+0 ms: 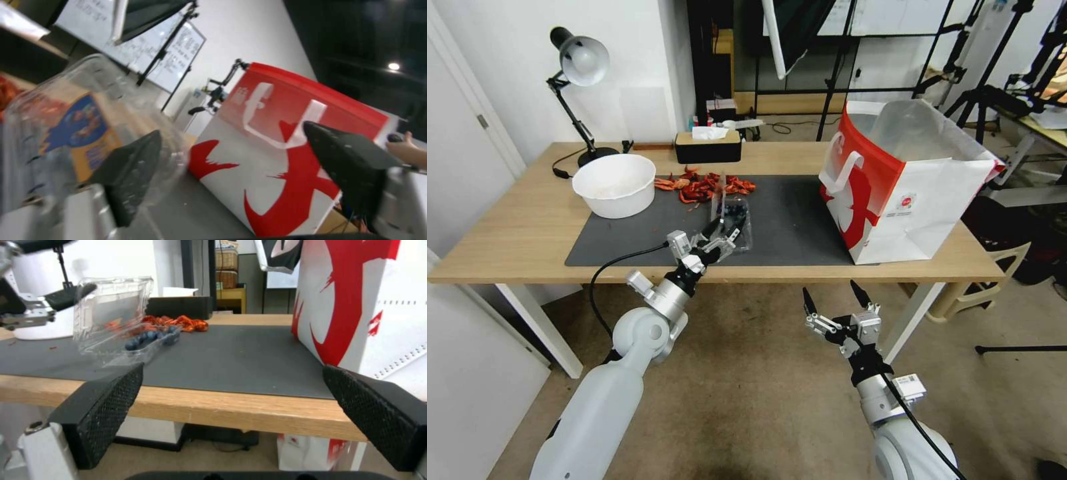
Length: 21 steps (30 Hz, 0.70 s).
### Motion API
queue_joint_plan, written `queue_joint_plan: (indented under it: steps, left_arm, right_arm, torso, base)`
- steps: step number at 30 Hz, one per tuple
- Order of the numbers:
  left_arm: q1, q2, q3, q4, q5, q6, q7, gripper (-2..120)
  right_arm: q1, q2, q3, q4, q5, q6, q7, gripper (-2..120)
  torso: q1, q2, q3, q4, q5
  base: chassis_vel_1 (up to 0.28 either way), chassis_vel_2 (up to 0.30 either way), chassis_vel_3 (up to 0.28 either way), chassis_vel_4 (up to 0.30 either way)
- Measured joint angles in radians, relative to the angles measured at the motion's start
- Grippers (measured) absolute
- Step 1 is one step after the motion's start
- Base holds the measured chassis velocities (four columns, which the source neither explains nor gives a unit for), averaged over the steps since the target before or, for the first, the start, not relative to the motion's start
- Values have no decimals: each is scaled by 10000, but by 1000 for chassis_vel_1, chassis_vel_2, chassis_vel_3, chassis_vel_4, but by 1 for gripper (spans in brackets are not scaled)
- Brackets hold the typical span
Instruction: Close the takeout container lid, then place the container into the takeout bag.
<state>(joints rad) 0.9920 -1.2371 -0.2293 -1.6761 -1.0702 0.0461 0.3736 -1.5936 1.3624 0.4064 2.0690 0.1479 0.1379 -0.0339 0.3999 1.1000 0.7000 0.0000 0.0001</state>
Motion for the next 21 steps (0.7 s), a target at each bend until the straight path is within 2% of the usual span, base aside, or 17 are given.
queue_joint_plan:
  steps: [2, 4, 5, 8, 10, 13, 14, 17, 19, 20, 21]
  left_arm:
    - [-35, 12, 10, 26, -89, 47, -83, 75]
    - [-127, 62, 52, 130, -223, 120, -225, 64]
    - [-127, 62, 52, 130, -223, 120, -225, 64]
    - [-231, 138, 203, 307, -221, 161, -235, 49]
    - [-261, 145, 245, 345, -217, 175, -248, 46]
    - [-405, 148, 388, 501, -168, 233, -429, 30]
    - [-405, 148, 388, 501, -168, 233, -429, 30]
    - [-516, 141, 533, 624, -84, 265, -614, 17]
    - [-523, 141, 542, 631, -78, 268, -622, 17]
    - [-566, 146, 604, 676, -39, 282, -660, 7]
    - [-586, 149, 628, 696, -25, 285, -673, 3]
  right_arm:
    - [4, 15, -20, 1, -17, -1, 3, 100]
    - [9, 60, -68, -11, -72, -1, 11, 100]
    - [9, 60, -68, -11, -72, -1, 11, 100]
    - [29, 91, -109, -79, -142, 7, 24, 100]
    - [34, 97, -119, -93, -153, 12, 24, 100]
    - [35, 118, -153, -106, -199, 26, 26, 100]
    - [35, 118, -153, -106, -199, 26, 26, 100]
    - [33, 119, -163, -107, -208, 29, 27, 100]
    - [32, 119, -163, -106, -208, 29, 26, 100]
    - [35, 117, -163, -109, -208, 30, 27, 100]
    - [41, 117, -161, -113, -208, 30, 26, 100]
  torso:
    - [0, 0, 0, 0, -1]
    - [1, -1, -1, 0, 0]
    - [1, -1, -1, 0, 0]
    - [0, 0, -1, 1, -1]
    - [0, -1, -1, 0, -1]
    - [0, 0, -1, 0, -1]
    - [0, 0, -1, 0, -1]
    - [0, 0, -1, 0, -1]
    - [0, -1, -1, 0, -1]
    - [0, 0, -1, 0, -1]
    - [0, 0, 0, 0, 0]
  base:
    - [0, 0, 0, 0]
    - [0, 0, 0, 0]
    - [0, 0, 0, 0]
    - [0, 0, 0, 0]
    - [0, 0, 0, 0]
    - [0, 0, 0, 0]
    - [0, 0, 0, 0]
    - [0, 0, 0, 0]
    - [0, 0, 0, 0]
    - [0, 0, 0, 0]
    - [0, 0, 0, 0]
